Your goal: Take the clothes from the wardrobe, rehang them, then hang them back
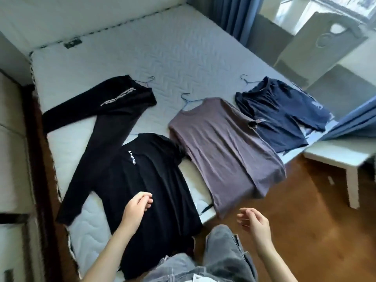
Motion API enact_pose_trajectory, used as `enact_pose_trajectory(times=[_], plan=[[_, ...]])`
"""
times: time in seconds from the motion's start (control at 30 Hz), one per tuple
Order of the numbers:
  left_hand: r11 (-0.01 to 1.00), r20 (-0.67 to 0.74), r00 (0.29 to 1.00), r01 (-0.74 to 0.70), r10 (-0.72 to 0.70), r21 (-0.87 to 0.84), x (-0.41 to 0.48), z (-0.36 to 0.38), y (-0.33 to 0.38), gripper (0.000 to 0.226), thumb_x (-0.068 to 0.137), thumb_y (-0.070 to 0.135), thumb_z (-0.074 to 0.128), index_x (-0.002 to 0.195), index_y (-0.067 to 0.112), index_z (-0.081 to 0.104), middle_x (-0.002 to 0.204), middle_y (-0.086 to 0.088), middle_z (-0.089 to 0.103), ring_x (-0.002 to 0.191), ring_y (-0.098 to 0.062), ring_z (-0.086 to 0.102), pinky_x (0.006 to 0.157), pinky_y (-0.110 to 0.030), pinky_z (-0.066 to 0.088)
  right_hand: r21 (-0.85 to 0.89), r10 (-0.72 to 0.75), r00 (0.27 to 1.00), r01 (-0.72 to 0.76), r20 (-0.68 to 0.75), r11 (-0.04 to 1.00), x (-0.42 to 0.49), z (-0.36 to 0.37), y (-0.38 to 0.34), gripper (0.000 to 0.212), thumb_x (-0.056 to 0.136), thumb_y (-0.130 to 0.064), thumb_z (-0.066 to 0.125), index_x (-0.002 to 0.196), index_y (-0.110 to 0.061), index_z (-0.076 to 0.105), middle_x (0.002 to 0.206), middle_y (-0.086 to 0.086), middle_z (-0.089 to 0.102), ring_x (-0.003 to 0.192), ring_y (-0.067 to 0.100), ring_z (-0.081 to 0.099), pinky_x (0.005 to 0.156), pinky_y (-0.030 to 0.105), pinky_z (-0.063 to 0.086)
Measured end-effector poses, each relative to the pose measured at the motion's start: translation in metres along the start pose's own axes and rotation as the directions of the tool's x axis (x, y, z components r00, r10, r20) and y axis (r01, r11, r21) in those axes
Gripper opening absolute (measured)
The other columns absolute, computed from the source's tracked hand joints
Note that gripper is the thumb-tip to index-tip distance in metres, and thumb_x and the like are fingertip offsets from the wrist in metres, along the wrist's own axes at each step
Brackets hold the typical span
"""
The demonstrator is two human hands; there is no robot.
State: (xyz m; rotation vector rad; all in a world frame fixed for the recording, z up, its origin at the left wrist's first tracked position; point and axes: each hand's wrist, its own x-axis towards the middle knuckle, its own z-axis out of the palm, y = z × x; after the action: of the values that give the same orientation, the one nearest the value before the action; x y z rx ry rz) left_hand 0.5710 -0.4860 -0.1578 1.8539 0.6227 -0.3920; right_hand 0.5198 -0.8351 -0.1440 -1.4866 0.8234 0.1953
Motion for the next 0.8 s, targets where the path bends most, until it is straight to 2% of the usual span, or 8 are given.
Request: enact_pose_trajectory(times=[0.13, 0.27, 0.47, 0.57, 0.63, 0.7, 0.77, 0.8], plan=[[0.996, -0.090, 0.993, 0.064, -0.069, -0.062, 0.045, 0.035, 0.040, 0.025, 0.096, 0.016, 0.048, 0.089, 0.023, 0.071, 0.089, -0.001, 0.072, 0.082, -0.016, 0.064, 0.078, -0.027, 0.050, -0.121, -0.035, 0.986, 0.055, 0.161, 0.991, 0.108, 0.014, -0.066, 0.024, 0.097, 0.002, 0.042, 0.085, 0.004, 0.063, 0.072, 0.019, 0.061, 0.047, 0.009, 0.059, 0.045, 0.015, 0.048], [0.981, -0.186, 0.967, 0.153, -0.174, -0.123, 0.093, 0.066, 0.065, 0.026, 0.095, 0.018, 0.046, 0.089, 0.026, 0.071, 0.091, -0.001, 0.072, 0.084, -0.014, 0.066, 0.076, -0.023, 0.049, -0.237, -0.002, 0.954, 0.077, 0.300, 0.968, 0.225, 0.049, -0.120, 0.026, 0.097, 0.001, 0.041, 0.086, 0.005, 0.064, 0.069, 0.018, 0.063, 0.046, 0.011, 0.061, 0.047, 0.019, 0.052], [0.955, -0.255, 0.928, 0.230, -0.274, -0.188, 0.206, 0.077, 0.079, 0.023, 0.096, 0.021, 0.046, 0.095, 0.026, 0.069, 0.096, 0.000, 0.071, 0.088, -0.014, 0.066, 0.079, -0.022, 0.050, -0.358, -0.004, 0.901, 0.177, 0.435, 0.917, 0.357, 0.160, -0.168, 0.027, 0.097, 0.000, 0.042, 0.084, 0.000, 0.065, 0.070, 0.015, 0.063, 0.047, 0.006, 0.060, 0.048, 0.015, 0.050], [0.956, -0.289, 0.920, 0.213, -0.266, -0.202, 0.289, 0.069, 0.070, 0.020, 0.095, 0.017, 0.048, 0.097, 0.022, 0.068, 0.098, -0.002, 0.070, 0.089, -0.015, 0.065, 0.081, -0.024, 0.050, -0.395, -0.033, 0.873, 0.254, 0.487, 0.883, 0.422, 0.228, -0.168, 0.026, 0.095, 0.000, 0.043, 0.081, -0.004, 0.065, 0.074, 0.016, 0.063, 0.053, 0.015, 0.060, 0.050, 0.019, 0.049], [0.958, -0.324, 0.910, 0.199, -0.258, -0.205, 0.349, 0.062, 0.058, 0.018, 0.093, 0.013, 0.051, 0.097, 0.019, 0.067, 0.100, -0.005, 0.070, 0.088, -0.015, 0.065, 0.086, -0.030, 0.051, -0.435, -0.067, 0.858, 0.324, 0.510, 0.840, 0.469, 0.275, -0.161, 0.024, 0.094, 0.001, 0.044, 0.082, -0.004, 0.064, 0.077, 0.017, 0.063, 0.061, 0.024, 0.057, 0.054, 0.026, 0.048], [0.961, -0.377, 0.891, 0.189, -0.254, -0.203, 0.407, 0.056, 0.042, 0.017, 0.092, 0.015, 0.052, 0.099, 0.020, 0.066, 0.103, -0.004, 0.069, 0.097, -0.018, 0.065, 0.092, -0.034, 0.050, -0.469, -0.109, 0.841, 0.398, 0.531, 0.789, 0.514, 0.321, -0.150, 0.019, 0.093, -0.002, 0.047, 0.086, -0.002, 0.064, 0.080, 0.018, 0.064, 0.064, 0.027, 0.056, 0.060, 0.034, 0.048], [0.964, -0.436, 0.865, 0.178, -0.248, -0.196, 0.457, 0.052, 0.026, 0.019, 0.090, 0.019, 0.055, 0.107, 0.019, 0.064, 0.107, 0.000, 0.066, 0.104, -0.019, 0.062, 0.090, -0.030, 0.048, -0.502, -0.182, 0.820, 0.490, 0.542, 0.713, 0.558, 0.360, -0.135, 0.018, 0.090, -0.010, 0.050, 0.091, -0.002, 0.065, 0.081, 0.015, 0.066, 0.068, 0.030, 0.059, 0.066, 0.039, 0.049], [0.965, -0.460, 0.852, 0.176, -0.248, -0.194, 0.479, 0.051, 0.019, 0.023, 0.090, 0.022, 0.056, 0.111, 0.017, 0.063, 0.109, 0.001, 0.064, 0.103, -0.016, 0.060, 0.086, -0.027, 0.044, -0.548, -0.230, 0.808, 0.548, 0.543, 0.632, 0.579, 0.376, -0.130, 0.019, 0.089, -0.015, 0.051, 0.091, -0.003, 0.065, 0.080, 0.014, 0.066, 0.072, 0.032, 0.059, 0.069, 0.040, 0.048]])
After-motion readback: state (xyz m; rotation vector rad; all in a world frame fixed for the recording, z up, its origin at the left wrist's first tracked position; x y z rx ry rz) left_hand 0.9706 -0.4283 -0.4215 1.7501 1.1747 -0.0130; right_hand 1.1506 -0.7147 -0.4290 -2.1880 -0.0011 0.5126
